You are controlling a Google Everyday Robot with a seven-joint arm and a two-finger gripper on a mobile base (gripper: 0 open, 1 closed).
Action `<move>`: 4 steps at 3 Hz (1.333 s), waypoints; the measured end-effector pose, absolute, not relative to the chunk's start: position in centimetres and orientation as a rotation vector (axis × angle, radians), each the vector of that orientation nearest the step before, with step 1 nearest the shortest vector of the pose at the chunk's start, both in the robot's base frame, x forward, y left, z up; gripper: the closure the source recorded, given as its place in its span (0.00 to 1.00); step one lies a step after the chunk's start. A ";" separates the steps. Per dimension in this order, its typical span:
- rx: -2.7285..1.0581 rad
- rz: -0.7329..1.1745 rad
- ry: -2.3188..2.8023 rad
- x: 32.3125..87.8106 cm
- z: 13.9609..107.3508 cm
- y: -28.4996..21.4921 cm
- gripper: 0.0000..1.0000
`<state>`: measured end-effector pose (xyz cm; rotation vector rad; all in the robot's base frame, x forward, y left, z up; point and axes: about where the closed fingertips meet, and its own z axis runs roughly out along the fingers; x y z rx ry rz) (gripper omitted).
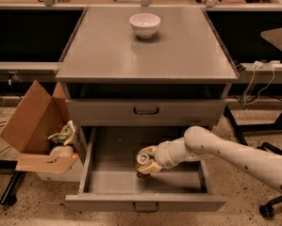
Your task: Place orange can into middle drawer
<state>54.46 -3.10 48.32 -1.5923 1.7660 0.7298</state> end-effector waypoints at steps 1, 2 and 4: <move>-1.528 0.767 1.826 55.1 43.8 -3.5 0.96; -1.489 0.792 1.850 55.3 42.0 -3.6 0.73; -1.489 0.794 1.850 55.3 42.0 -3.6 0.19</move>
Offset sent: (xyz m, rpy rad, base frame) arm 0.0133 -0.0124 -0.0824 0.0490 0.1074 -0.1098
